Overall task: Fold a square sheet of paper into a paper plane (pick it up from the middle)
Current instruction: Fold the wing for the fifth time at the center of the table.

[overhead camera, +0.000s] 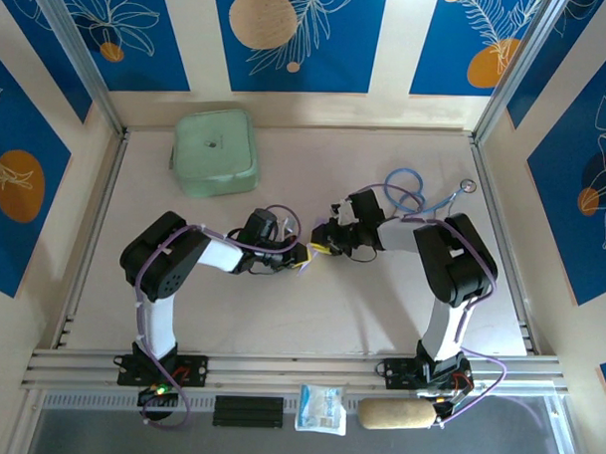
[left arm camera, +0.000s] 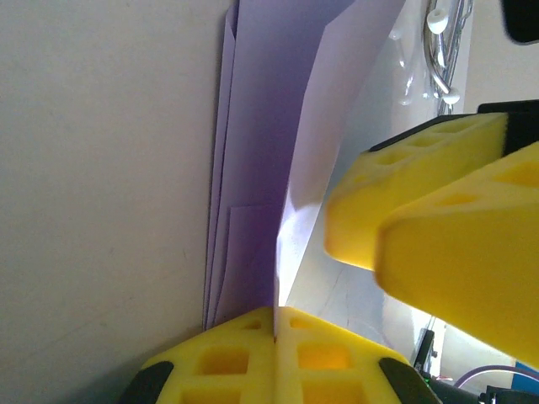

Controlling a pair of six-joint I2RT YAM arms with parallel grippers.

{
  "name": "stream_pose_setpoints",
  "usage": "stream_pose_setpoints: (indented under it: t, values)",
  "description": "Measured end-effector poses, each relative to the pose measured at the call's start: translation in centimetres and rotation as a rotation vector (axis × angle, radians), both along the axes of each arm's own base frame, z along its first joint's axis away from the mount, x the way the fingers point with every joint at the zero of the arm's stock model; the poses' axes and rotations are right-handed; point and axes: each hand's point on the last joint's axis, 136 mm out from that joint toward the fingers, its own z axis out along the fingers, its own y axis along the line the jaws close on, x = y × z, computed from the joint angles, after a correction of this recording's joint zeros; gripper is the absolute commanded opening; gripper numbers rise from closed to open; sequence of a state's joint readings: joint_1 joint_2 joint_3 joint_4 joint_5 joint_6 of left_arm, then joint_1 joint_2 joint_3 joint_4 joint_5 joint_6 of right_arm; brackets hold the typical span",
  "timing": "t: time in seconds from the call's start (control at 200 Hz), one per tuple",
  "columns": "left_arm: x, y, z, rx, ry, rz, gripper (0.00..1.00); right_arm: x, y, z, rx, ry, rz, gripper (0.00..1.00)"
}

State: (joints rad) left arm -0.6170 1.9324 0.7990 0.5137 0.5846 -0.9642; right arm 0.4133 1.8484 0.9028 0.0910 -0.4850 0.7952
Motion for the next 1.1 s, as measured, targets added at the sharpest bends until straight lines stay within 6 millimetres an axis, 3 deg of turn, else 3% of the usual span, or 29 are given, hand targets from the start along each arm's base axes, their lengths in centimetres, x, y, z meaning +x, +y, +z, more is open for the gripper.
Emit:
stream_pose_setpoints:
  t: [0.75, 0.955, 1.101]
  values:
    - [0.0, 0.0, -0.1, 0.011, 0.023, -0.007, 0.03, 0.1, -0.9, -1.9, -0.079, 0.04, -0.035, 0.22]
    - [0.0, 0.0, -0.1, 0.024, 0.025, -0.017, 0.02, 0.1, -1.0, -1.6, -0.08, 0.035, -0.037, 0.22]
    - [0.0, -0.1, -0.2, 0.038, 0.024, -0.031, 0.02, 0.4, -1.1, -0.4, -0.101, 0.004, -0.043, 0.22]
